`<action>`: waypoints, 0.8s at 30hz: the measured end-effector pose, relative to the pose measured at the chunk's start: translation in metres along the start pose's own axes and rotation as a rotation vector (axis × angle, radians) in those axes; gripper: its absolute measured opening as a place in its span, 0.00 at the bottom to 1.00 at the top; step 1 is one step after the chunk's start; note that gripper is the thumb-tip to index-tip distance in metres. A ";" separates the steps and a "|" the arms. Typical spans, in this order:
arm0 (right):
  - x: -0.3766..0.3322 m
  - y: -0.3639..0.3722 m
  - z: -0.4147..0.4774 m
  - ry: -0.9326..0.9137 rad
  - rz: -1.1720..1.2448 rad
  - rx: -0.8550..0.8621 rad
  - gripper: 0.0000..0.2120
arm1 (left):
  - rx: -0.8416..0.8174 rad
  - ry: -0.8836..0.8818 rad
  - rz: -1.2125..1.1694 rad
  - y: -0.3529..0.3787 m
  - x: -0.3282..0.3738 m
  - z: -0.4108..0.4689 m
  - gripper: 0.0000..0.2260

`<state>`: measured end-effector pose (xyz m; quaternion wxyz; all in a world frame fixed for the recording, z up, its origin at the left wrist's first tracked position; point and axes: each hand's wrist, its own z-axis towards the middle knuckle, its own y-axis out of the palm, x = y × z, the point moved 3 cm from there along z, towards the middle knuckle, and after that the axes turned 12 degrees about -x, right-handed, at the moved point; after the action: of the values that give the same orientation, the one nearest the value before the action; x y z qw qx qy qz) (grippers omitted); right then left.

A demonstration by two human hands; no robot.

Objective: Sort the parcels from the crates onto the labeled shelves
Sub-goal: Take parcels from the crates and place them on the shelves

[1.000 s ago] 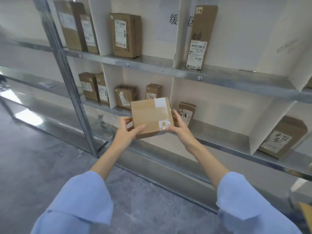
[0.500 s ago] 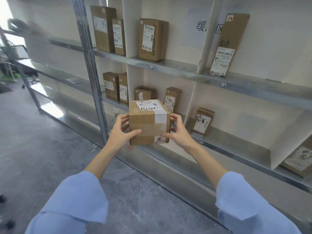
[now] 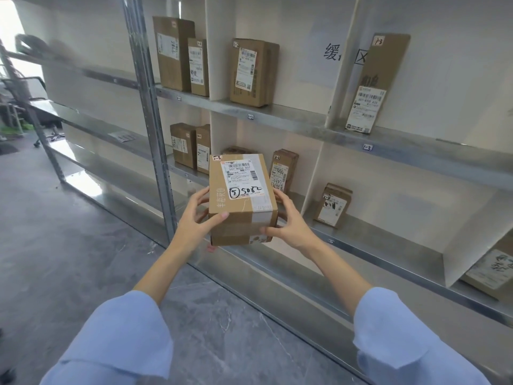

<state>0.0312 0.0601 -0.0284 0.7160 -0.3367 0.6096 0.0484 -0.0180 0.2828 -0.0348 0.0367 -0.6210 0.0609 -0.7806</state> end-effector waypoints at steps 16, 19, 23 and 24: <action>0.004 -0.003 0.006 -0.006 0.012 0.061 0.46 | -0.020 0.021 0.150 -0.001 -0.016 0.005 0.45; 0.004 -0.005 0.007 0.021 -0.058 0.056 0.46 | -0.041 0.038 0.160 0.000 -0.016 0.009 0.42; 0.006 -0.008 0.006 0.020 -0.030 0.099 0.44 | -0.063 0.044 0.110 0.005 -0.014 0.013 0.38; 0.007 -0.010 0.005 0.020 -0.005 0.105 0.43 | -0.067 0.047 0.100 0.007 -0.014 0.014 0.37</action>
<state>0.0422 0.0532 -0.0306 0.7268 -0.3005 0.6175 0.0114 -0.0009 0.2768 -0.0465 0.0531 -0.5998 0.1187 -0.7895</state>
